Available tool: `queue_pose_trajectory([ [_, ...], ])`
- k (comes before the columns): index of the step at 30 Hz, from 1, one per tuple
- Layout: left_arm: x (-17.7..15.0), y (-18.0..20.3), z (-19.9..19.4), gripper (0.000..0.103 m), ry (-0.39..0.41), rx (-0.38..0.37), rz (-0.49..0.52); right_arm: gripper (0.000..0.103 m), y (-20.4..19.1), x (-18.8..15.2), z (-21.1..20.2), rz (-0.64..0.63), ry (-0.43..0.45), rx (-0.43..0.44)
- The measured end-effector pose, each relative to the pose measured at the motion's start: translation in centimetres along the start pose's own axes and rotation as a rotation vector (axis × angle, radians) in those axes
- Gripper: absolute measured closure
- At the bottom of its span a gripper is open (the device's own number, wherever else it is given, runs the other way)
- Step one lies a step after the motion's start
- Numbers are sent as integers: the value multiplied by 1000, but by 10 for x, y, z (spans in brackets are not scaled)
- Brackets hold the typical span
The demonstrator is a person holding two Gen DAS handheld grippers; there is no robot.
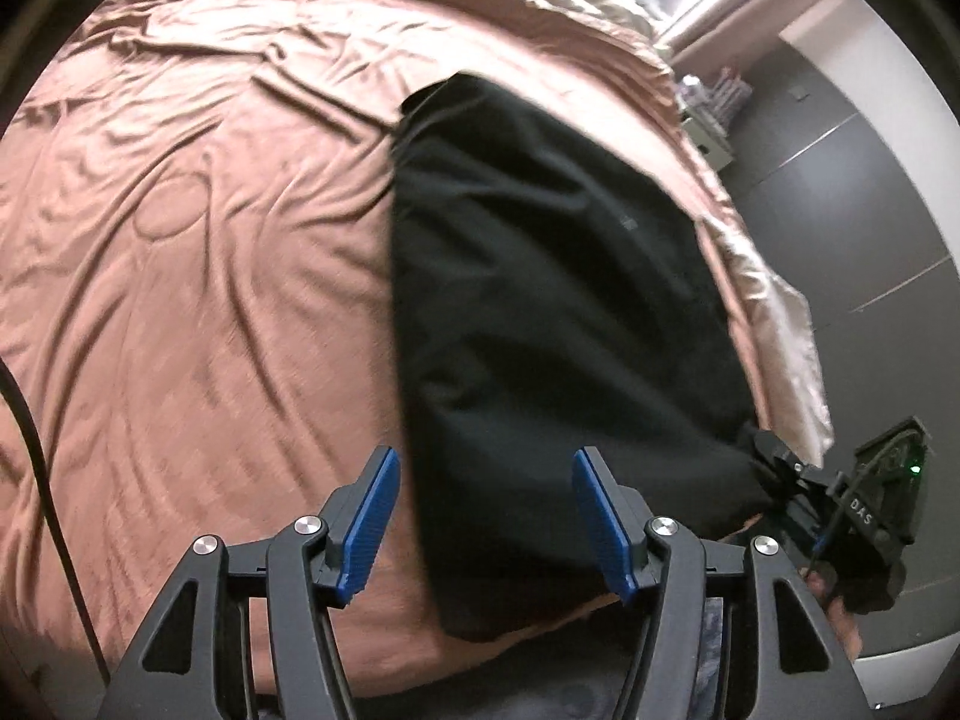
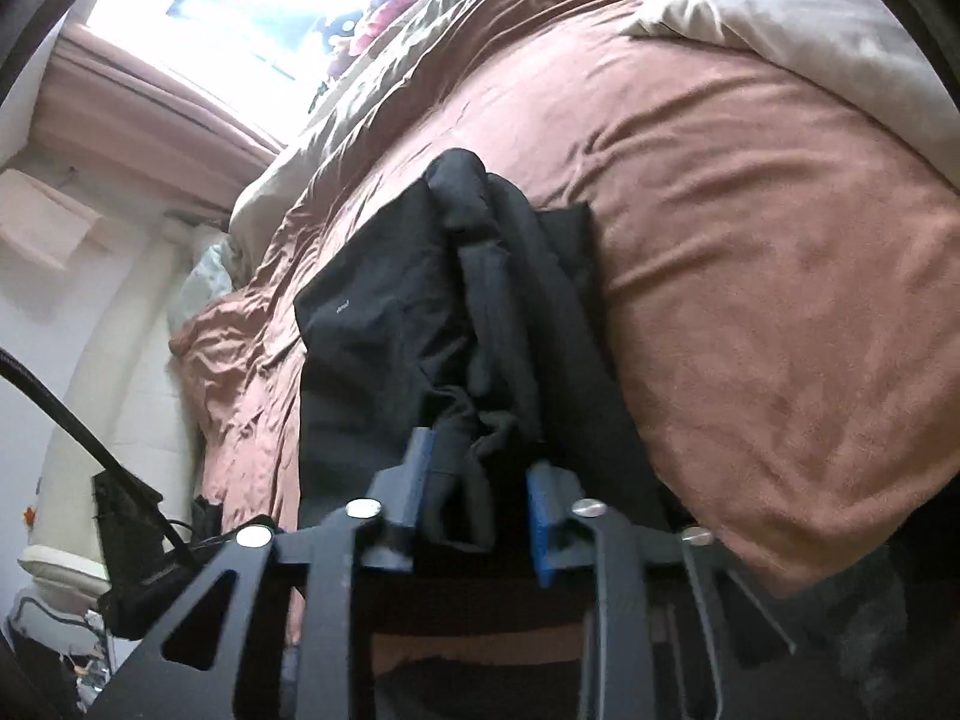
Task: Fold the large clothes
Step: 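Grasp the folded black shirt bundle with both tools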
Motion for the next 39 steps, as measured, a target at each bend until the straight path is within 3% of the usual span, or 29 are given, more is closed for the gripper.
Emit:
queue_pose_trajectory([
  [3, -6, 0, 8, 41, -23, 6, 19, 91, 8, -9, -10, -4, 3, 0],
  [10, -24, 12, 24, 41, -67, -23, 38, 93, 40, -29, -27, 74, 2, -15],
  [14, -26, 21, 28, 45, -83, -30, 64, 92, 47, -26, -29, 127, -3, 5],
  [17, -24, 28, 25, 45, -84, -20, 96, 90, 41, -17, -34, 98, -10, 9],
  [20, -17, 30, 22, 45, -74, -18, 111, 78, 32, -8, -37, 50, -16, 22],
  [22, -9, 27, 21, 45, -56, -15, 110, 57, 31, 0, -40, 25, -4, 32],
  [23, -5, 27, 21, 45, -53, -12, 105, 39, 31, 6, -42, 19, 5, 39],
  [24, 0, 26, 22, 44, -51, -13, 97, 34, 31, 13, -43, 15, 17, 45],
  [28, 18, 21, 28, 44, -38, -4, 81, 34, 34, 32, -32, -20, -1, 57],
  [37, 55, 5, 50, 44, -21, 2, 48, 34, 48, 81, 47, -3, -107, 135],
  [39, 62, 3, 56, 44, -22, -3, 45, 23, 49, 86, 64, -7, -124, 154],
])
Point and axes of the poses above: each gripper's, at about its wrist camera, not at the fingertips, and z roughly the way its jaws point, y to its right, x to its top, the point moved 1 cm from there along z, roughly the way its jaws point, and after that the axes turned 14 degrees about y, right-handed, at the moved point
